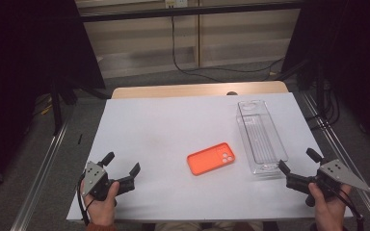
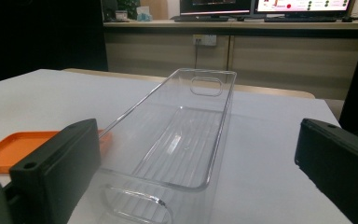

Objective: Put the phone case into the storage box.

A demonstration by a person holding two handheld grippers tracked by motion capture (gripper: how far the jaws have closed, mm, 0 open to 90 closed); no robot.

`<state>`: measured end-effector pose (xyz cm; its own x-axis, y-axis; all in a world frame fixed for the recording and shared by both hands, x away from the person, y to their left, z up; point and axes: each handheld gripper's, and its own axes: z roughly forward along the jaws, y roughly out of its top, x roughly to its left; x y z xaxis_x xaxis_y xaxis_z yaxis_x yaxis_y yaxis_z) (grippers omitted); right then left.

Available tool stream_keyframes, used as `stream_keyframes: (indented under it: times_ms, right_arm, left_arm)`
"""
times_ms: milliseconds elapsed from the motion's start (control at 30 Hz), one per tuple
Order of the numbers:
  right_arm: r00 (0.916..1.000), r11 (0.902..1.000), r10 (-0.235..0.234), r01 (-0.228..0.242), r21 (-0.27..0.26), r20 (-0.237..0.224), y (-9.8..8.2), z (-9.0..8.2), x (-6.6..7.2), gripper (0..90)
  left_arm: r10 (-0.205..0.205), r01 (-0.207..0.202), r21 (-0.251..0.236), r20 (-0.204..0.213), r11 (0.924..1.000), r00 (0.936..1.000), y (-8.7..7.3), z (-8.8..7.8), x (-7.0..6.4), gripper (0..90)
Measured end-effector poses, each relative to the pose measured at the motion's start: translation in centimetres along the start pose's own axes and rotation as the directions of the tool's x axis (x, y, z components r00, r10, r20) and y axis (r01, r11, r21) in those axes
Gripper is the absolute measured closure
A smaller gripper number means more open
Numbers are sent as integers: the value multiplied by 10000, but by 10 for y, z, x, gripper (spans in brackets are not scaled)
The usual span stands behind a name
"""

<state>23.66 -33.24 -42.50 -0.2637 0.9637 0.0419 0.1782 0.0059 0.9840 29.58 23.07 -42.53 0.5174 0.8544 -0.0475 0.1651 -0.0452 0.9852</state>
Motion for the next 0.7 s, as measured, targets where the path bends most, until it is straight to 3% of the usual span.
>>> stream_keyframes:
  times_ms: [300,700]
  right_arm:
    - [10000,10000,9,-9,-27,-31,-1,0,-1,0]
    - [9998,9999,171,-171,12,-86,-1,0,-2,0]
  left_arm:
    - [-3,-2,247,192,9997,9998,1,1,-1,19]
    - [-109,57,591,885,9982,9960,2,6,-5,19]
